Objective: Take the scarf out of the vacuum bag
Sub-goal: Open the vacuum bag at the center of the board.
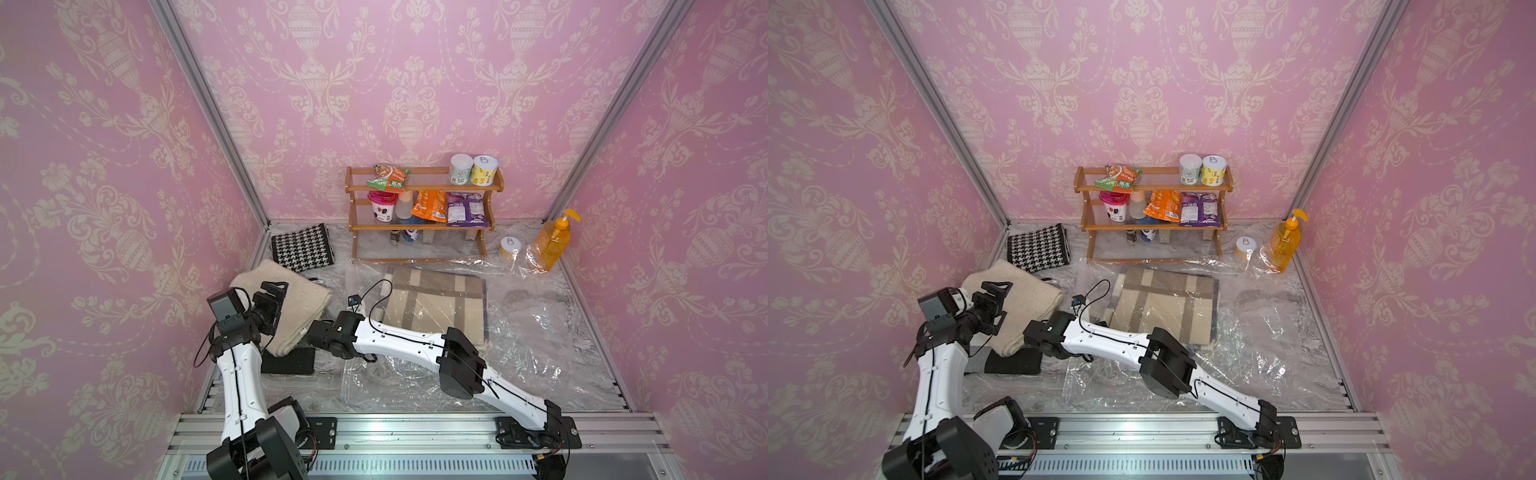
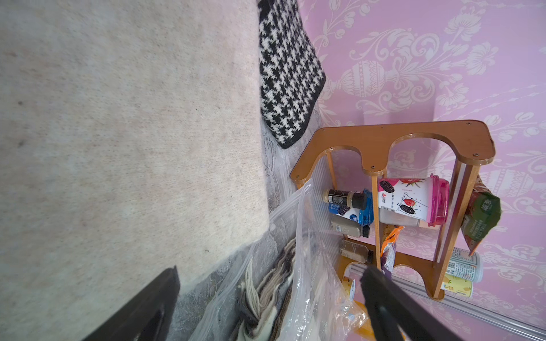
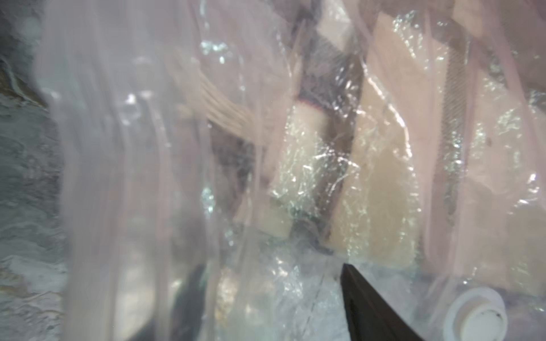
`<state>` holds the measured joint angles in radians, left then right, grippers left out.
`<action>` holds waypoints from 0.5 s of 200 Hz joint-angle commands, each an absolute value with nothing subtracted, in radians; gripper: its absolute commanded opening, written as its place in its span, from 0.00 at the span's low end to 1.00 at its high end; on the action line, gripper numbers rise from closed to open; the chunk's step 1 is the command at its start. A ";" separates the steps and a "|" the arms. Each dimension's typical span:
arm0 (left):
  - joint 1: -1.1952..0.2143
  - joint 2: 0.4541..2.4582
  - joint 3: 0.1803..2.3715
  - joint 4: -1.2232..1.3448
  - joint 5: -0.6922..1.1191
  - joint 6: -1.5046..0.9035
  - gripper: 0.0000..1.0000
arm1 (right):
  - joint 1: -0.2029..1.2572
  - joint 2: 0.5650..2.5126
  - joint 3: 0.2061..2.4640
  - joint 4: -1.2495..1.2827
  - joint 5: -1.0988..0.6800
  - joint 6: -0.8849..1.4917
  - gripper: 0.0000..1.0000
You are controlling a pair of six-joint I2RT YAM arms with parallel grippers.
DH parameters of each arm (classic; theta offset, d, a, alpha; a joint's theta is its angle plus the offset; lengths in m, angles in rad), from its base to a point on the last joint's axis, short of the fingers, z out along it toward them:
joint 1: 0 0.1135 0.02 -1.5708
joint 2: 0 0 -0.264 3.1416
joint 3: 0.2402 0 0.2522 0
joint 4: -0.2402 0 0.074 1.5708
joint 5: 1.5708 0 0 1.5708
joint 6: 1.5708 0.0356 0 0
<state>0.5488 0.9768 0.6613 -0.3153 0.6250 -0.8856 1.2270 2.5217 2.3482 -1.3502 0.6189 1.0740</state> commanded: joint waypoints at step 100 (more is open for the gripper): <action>0.501 1.031 0.608 -0.207 0.833 -0.872 0.99 | 1.211 1.943 1.712 -1.088 0.614 0.786 0.02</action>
<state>0.5419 1.0241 0.6250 -0.2359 0.7502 -0.8917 1.2434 2.0827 1.8767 -1.2072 0.6559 0.9165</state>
